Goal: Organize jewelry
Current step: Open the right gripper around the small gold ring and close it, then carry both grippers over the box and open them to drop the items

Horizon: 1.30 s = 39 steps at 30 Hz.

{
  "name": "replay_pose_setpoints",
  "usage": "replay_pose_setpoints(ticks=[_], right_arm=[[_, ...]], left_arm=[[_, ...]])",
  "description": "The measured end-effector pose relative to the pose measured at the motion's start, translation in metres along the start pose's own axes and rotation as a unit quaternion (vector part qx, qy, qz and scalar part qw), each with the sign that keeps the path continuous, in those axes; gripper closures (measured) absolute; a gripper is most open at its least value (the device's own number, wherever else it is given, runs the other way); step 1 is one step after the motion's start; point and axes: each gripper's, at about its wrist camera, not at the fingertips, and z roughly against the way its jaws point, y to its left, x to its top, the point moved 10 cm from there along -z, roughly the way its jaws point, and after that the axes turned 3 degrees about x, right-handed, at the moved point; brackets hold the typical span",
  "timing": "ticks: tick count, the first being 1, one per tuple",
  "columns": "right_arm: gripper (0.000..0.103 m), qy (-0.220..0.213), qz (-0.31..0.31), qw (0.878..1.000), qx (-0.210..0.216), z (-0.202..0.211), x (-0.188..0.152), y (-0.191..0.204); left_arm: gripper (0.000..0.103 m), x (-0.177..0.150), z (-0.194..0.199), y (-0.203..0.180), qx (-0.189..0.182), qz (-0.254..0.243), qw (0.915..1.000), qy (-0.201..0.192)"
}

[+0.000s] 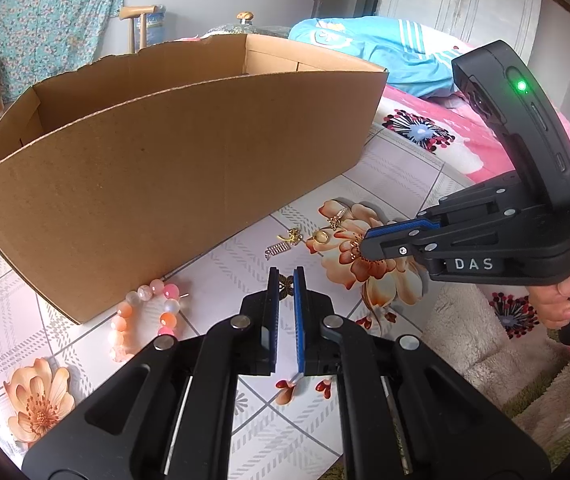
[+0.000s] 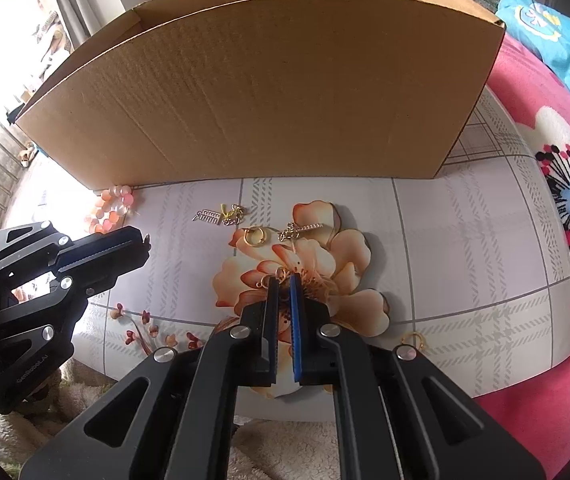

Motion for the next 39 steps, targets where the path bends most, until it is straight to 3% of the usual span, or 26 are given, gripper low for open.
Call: replay_pose_setpoints(ticks=[8,12,18,22,30,32,39], right_arm=[[0.1,-0.012,0.007,1.0,0.013,0.022,-0.002,-0.009],[0.1,-0.019,0.022,1.0,-0.011,0.039,-0.007,-0.018],[0.087,-0.003,0.019,0.997,-0.079,0.05,-0.02,-0.049],[0.085,0.013,0.031,0.995,-0.091,0.044,-0.023,-0.06],[0.085,0.03,0.025,0.997,-0.069,0.029,-0.032,-0.072],[0.091,0.027,0.021,0.998,-0.055,0.026,-0.034,-0.071],[0.092,0.002,0.018,0.999,-0.036,0.031,-0.037,-0.08]], left_arm=[[0.097,-0.001,-0.002,0.0,0.0,0.002,1.0,-0.004],[0.097,-0.002,-0.002,0.0,-0.003,0.002,1.0,-0.002],[0.097,-0.003,-0.003,0.0,-0.006,0.003,1.0,-0.003],[0.097,-0.003,-0.003,-0.001,-0.008,0.0,1.0,0.0],[0.097,-0.003,-0.005,-0.001,-0.008,0.001,1.0,0.003],[0.097,-0.003,-0.006,-0.002,-0.006,-0.001,1.0,0.005],[0.097,0.001,0.0,-0.007,0.006,-0.007,1.0,0.002]])
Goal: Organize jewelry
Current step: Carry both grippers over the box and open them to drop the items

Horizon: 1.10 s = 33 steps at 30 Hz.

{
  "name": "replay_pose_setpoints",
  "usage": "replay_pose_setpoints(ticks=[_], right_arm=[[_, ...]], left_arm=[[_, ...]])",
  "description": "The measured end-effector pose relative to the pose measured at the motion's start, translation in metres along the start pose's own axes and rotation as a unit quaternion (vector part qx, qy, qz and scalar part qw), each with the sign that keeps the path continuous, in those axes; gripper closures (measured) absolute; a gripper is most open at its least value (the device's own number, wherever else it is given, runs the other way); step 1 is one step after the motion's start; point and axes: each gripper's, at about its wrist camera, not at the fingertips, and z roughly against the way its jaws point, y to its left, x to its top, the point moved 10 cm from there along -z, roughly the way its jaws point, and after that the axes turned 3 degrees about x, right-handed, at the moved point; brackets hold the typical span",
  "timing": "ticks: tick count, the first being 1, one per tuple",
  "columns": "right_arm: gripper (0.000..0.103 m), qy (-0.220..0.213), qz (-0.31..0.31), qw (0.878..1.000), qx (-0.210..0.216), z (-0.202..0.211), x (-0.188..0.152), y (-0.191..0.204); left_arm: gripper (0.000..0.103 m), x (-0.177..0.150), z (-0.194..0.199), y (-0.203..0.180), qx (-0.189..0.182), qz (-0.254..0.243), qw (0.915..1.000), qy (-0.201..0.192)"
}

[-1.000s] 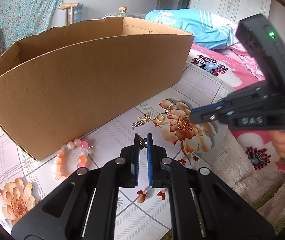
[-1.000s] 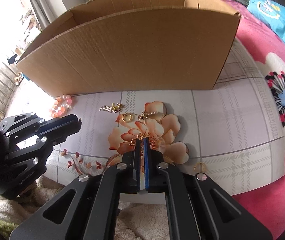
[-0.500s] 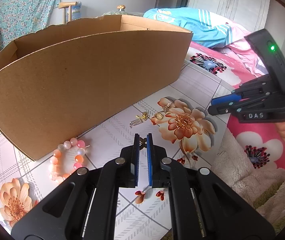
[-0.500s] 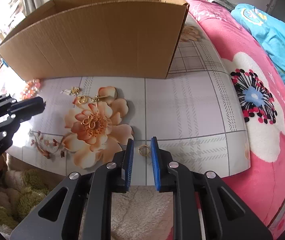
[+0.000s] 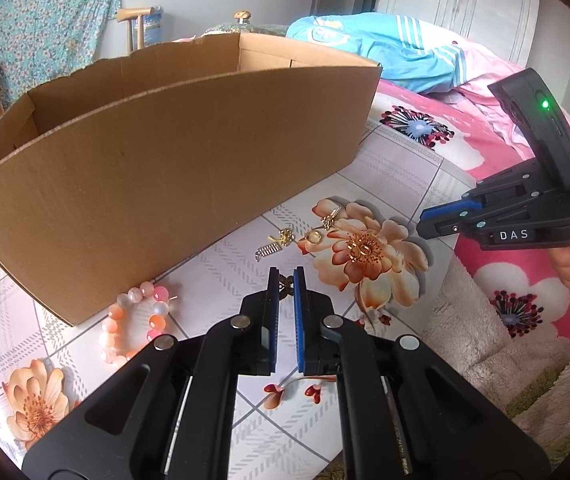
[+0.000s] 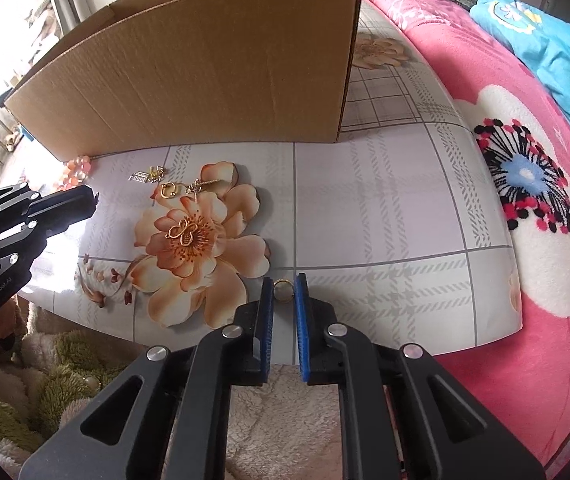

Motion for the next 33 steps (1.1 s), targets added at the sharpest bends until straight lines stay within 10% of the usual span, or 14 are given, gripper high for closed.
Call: replay_pose_setpoints(ticks=[6,16,20,26,33], right_arm=[[0.092,-0.055,0.005,0.998,0.025,0.031,0.005,0.0],[0.092,-0.195,0.096,0.966,0.141,0.118,0.116,0.049],[0.092,-0.117,0.102,0.968,0.199,0.085,0.16,0.066],[0.092,0.001,0.116,0.977,0.178,0.015,0.188,0.074],[0.091,0.042,0.113,0.978,0.172,-0.021,0.199,0.073]], left_arm=[[0.097,0.012,0.019,-0.007,0.009,-0.004,0.9998,-0.016],[0.097,0.107,0.085,0.02,0.008,-0.015,0.9952,-0.096],[0.097,0.128,0.053,0.059,0.025,0.016,0.9993,-0.022],[0.097,0.119,-0.011,0.112,-0.005,0.104,0.9888,0.107],[0.091,0.11,-0.029,0.136,0.002,0.141,0.9814,0.131]])
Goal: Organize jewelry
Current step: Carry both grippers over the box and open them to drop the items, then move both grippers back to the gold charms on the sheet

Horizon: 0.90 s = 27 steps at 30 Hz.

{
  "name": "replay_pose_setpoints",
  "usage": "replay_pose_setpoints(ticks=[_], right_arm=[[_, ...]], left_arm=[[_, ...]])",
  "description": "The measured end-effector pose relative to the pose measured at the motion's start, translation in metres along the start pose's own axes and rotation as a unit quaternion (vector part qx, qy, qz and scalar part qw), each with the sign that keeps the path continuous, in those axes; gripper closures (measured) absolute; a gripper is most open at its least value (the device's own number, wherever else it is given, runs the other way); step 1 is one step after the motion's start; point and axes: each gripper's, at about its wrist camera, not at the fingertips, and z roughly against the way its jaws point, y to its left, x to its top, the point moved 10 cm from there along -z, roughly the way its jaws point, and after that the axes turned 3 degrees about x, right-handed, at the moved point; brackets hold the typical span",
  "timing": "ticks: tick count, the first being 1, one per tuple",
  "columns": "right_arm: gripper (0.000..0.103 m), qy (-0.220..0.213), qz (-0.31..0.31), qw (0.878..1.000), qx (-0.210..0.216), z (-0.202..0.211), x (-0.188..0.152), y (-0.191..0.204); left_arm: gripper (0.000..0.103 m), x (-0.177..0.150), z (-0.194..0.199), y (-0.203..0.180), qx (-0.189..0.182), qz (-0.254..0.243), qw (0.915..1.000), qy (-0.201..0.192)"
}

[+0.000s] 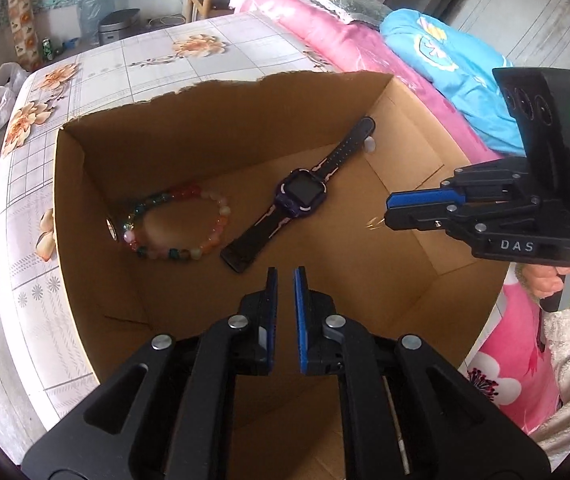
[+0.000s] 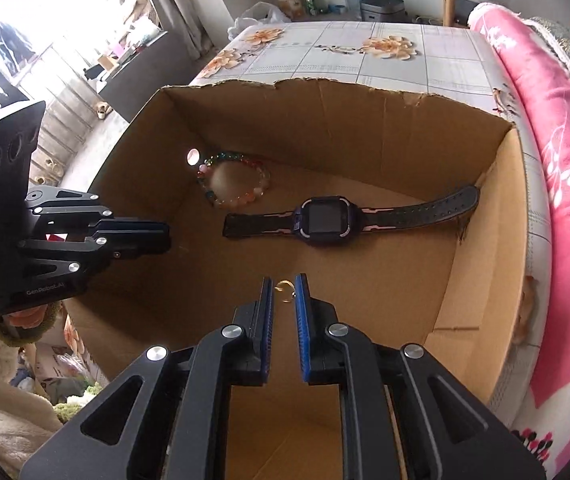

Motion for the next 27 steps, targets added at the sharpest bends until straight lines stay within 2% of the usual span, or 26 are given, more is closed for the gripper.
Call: replay_pose_setpoints(ticks=[3,5,10,13,15,16,20,23,27], right_arm=[[0.09,-0.012,-0.003,1.0,0.01,0.003,0.006,-0.002],[0.085,-0.026,-0.004,1.0,0.01,0.009,0.011,-0.004],[0.079,-0.073,-0.007,0.997,0.005,0.036,0.02,-0.008],[0.073,-0.127,-0.009,0.992,-0.001,0.067,0.018,-0.003],[0.072,-0.168,-0.014,0.986,0.001,0.087,0.011,0.001],[0.072,-0.198,-0.017,0.98,0.007,0.102,0.002,0.006],[0.071,-0.26,-0.032,0.965,0.014,0.132,-0.04,0.017],[0.071,-0.277,-0.053,0.959,0.005,0.137,-0.08,0.019],[0.071,-0.269,-0.103,0.958,-0.007,0.12,-0.125,0.014]], left_arm=[[0.084,-0.002,0.0,0.003,0.004,-0.001,0.9999,-0.011],[0.083,0.0,0.001,0.004,0.01,-0.001,0.9998,-0.016],[0.082,0.006,0.018,0.006,0.011,0.0,0.9987,-0.049],[0.079,0.007,0.038,0.001,0.008,-0.006,0.9962,-0.087],[0.078,0.001,0.054,-0.004,0.008,-0.014,0.9926,-0.12],[0.078,-0.003,0.061,-0.005,0.005,-0.014,0.9906,-0.136],[0.071,-0.037,0.094,-0.017,-0.017,-0.02,0.9806,-0.194],[0.064,-0.066,0.109,-0.036,-0.034,-0.037,0.976,-0.212],[0.054,-0.099,0.108,-0.068,-0.067,-0.063,0.976,-0.198]])
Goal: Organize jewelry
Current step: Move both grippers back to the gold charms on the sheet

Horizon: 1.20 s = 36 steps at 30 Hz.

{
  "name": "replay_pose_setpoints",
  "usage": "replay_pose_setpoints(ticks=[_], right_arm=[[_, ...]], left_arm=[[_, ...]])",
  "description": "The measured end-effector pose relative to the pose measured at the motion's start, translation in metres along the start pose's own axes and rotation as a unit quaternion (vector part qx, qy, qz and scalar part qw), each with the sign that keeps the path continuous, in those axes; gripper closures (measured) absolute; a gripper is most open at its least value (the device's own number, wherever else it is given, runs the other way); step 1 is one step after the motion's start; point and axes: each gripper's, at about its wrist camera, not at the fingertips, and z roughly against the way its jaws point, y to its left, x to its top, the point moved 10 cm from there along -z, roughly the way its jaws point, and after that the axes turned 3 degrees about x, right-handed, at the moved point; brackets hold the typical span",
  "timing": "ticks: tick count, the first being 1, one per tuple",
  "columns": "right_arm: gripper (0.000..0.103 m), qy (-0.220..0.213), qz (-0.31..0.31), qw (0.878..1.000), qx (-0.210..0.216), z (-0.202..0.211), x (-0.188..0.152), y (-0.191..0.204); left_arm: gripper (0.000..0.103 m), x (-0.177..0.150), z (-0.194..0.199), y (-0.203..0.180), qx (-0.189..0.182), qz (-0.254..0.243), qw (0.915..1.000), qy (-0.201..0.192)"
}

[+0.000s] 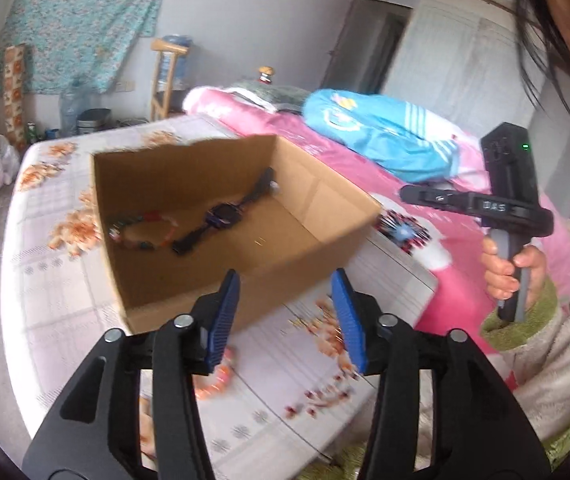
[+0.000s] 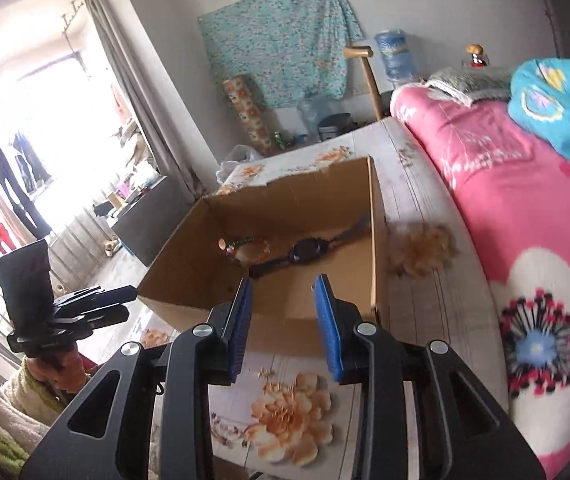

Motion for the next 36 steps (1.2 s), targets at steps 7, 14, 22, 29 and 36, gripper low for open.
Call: replay_pose_setpoints(ticks=[7,14,22,29,36], right_arm=[[0.072,0.068,-0.08,0.994,-0.036,-0.032,-0.076,-0.034],[0.072,0.083,-0.06,0.991,-0.081,-0.049,-0.099,-0.049],[0.072,0.084,-0.064,0.993,-0.053,-0.059,-0.103,-0.052],[0.072,0.079,-0.072,0.994,-0.035,-0.058,-0.105,-0.053],[0.072,0.074,-0.086,0.993,-0.027,-0.058,-0.107,-0.054]], left_arm=[[0.054,-0.058,-0.069,-0.049,-0.035,-0.017,0.9949,0.093],[0.069,-0.085,-0.122,-0.085,-0.024,-0.079,0.9868,0.139],[0.079,-0.086,-0.146,-0.088,0.024,-0.156,0.9758,0.151],[0.088,-0.085,-0.148,-0.083,0.015,-0.187,0.9693,0.159],[0.088,-0.086,-0.148,-0.086,0.012,-0.216,0.9642,0.154]])
